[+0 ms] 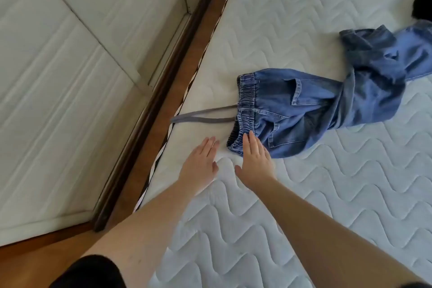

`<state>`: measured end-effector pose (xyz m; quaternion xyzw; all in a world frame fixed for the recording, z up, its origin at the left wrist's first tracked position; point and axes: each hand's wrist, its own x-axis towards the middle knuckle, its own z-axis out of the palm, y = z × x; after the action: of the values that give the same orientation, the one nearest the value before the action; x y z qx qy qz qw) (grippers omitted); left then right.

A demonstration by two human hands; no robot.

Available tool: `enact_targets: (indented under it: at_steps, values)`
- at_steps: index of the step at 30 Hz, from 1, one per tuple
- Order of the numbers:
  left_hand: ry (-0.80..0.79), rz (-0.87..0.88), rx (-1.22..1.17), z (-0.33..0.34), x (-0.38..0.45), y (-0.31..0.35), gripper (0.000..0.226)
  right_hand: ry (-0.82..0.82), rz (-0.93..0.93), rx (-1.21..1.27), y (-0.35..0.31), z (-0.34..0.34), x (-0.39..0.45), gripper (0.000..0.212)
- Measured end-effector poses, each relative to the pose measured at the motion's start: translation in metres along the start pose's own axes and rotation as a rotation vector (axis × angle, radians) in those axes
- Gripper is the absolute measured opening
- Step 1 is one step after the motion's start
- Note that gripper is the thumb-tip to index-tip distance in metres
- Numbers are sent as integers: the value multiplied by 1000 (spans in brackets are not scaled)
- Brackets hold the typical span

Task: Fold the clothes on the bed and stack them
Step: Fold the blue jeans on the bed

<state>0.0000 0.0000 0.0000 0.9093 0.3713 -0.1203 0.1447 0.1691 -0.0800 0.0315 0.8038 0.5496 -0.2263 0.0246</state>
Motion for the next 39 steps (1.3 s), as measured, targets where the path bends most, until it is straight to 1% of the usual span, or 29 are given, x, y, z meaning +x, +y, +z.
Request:
enact_targets:
  at_steps: [1,4,5,7,9,15,22,26,29,31,34,37,39]
  values:
    - [-5,-11,18,14,7,-4,63,-1,-13,-19,2,10,11,94]
    - [92,-25,51,60,18,-21,63,61,-58,-20,15,47,45,94]
    - [132,-9,49,74,21,-26,64,110,-68,4,18,61,54,90]
    - [185,22,51,92,27,-33,67,279,-76,49,24,86,67,79]
    - [228,44,53,98,29,-37,70,393,-82,55,27,101,73,73]
    - [223,59,32,87,26,-34,71,459,-117,50,28,102,71,71]
    - [226,65,-12,98,30,-38,70,452,-126,61,32,109,74,71]
    - [207,48,-23,92,29,-37,70,429,-99,214,28,98,70,66]
    - [169,27,-27,78,26,-32,67,340,-29,410,25,74,68,61]
    - [114,7,-24,66,23,-28,65,226,33,501,25,52,65,53]
    - [-50,-11,-37,45,14,-18,63,87,168,472,40,29,35,43]
    - [-201,-4,36,26,-19,4,66,58,235,390,70,26,-38,37]
    - [-231,1,7,19,-52,23,66,80,263,462,92,23,-87,32]
